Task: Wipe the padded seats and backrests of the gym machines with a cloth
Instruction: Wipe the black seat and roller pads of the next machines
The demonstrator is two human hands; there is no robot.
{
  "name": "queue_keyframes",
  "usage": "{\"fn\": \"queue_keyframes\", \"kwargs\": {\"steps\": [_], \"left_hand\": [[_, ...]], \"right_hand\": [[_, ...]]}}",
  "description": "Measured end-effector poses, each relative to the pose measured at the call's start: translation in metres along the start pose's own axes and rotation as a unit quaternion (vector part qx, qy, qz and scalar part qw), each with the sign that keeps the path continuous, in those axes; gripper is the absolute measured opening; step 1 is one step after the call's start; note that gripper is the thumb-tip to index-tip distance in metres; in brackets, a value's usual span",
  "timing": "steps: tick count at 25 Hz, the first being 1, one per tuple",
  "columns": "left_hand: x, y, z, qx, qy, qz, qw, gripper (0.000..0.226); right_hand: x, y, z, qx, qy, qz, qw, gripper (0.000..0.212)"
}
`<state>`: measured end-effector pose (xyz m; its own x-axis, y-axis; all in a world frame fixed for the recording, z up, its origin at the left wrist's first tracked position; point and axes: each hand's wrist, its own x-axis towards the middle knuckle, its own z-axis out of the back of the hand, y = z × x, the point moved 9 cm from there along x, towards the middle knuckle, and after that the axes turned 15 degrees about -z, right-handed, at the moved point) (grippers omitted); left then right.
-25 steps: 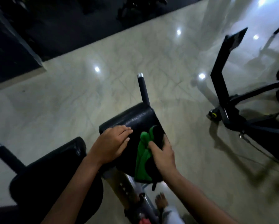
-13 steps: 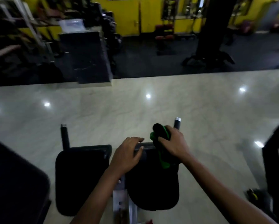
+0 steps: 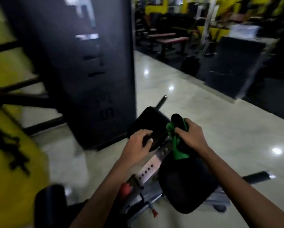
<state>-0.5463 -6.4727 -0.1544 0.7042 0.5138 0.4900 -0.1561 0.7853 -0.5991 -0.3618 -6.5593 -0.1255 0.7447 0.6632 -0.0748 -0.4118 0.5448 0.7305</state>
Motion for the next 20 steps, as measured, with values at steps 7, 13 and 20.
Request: {"fn": "queue_keyframes", "kwargs": {"steps": [7, 13, 20], "left_hand": [[-0.172, 0.013, 0.121, 0.134, -0.106, 0.176, 0.970, 0.029], [-0.306, 0.014, 0.182, 0.163, -0.187, 0.279, 0.928, 0.031], [-0.429, 0.024, 0.225, 0.149, -0.191, 0.353, 0.904, 0.033]], "right_hand": [[-0.103, 0.103, -0.127, -0.017, 0.202, 0.151, 0.968, 0.023], [-0.198, 0.139, -0.222, -0.061, 0.311, 0.214, 0.924, 0.020], [-0.294, 0.143, -0.298, -0.090, 0.367, 0.199, 0.904, 0.019]]}}
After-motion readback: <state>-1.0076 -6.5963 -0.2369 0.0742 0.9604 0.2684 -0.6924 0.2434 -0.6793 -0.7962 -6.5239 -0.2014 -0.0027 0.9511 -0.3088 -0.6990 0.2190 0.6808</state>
